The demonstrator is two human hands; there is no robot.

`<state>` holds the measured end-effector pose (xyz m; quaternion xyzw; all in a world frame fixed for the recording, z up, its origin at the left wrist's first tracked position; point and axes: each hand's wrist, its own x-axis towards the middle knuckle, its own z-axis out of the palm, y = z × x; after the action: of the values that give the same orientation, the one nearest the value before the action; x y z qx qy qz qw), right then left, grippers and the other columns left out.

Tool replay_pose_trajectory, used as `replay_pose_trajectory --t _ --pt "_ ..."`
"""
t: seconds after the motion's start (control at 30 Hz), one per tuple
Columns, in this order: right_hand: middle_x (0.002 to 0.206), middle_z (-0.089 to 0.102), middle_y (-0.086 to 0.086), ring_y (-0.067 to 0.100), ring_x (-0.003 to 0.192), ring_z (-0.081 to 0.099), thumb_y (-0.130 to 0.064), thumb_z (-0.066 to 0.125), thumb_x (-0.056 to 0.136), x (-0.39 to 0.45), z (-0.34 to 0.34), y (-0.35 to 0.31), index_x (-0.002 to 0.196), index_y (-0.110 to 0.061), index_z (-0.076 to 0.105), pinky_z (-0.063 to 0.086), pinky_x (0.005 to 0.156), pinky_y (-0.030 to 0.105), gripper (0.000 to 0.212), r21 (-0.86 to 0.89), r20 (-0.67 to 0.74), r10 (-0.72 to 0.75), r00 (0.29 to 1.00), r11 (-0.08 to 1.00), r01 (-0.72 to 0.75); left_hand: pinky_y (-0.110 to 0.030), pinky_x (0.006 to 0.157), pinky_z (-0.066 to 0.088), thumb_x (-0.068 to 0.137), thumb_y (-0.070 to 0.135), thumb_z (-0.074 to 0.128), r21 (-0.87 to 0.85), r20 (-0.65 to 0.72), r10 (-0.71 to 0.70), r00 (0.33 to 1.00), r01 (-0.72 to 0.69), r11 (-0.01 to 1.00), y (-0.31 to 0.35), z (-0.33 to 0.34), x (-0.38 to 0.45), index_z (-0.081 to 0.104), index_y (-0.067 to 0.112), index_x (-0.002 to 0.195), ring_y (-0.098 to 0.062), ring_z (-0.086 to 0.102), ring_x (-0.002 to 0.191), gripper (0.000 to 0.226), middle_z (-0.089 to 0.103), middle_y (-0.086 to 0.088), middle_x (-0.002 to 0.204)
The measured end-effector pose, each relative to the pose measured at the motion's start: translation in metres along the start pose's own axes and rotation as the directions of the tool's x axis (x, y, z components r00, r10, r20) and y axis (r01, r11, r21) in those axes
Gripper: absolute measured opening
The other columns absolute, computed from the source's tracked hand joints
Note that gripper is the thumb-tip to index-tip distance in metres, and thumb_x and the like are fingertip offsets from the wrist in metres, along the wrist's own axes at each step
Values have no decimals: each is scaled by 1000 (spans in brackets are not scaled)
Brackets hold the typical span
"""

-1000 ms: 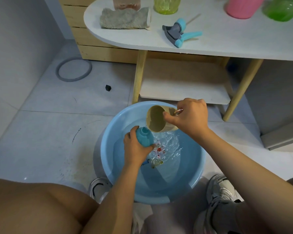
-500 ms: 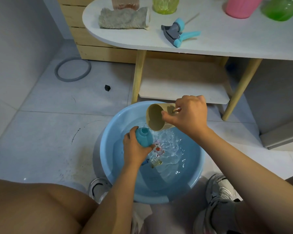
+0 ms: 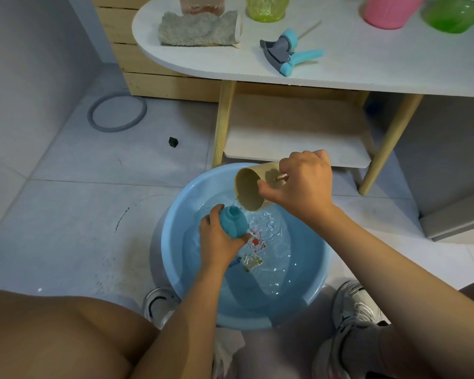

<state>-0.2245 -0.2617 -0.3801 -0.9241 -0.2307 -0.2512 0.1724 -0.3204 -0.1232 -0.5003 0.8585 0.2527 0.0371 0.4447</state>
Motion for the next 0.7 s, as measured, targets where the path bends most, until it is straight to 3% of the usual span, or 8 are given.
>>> replay_pose_trajectory --t 0.7 --pt "47 44 1 22 50 40 -49 61 64 1 3 -1 50 -11 55 25 66 30 41 -28 -145 -185 972 983 183 -39 100 42 58 36 88 5 22 -13 1000 13 1000 2 -2 -1 36 26 134 -25 42 122 93 40 -6 133"
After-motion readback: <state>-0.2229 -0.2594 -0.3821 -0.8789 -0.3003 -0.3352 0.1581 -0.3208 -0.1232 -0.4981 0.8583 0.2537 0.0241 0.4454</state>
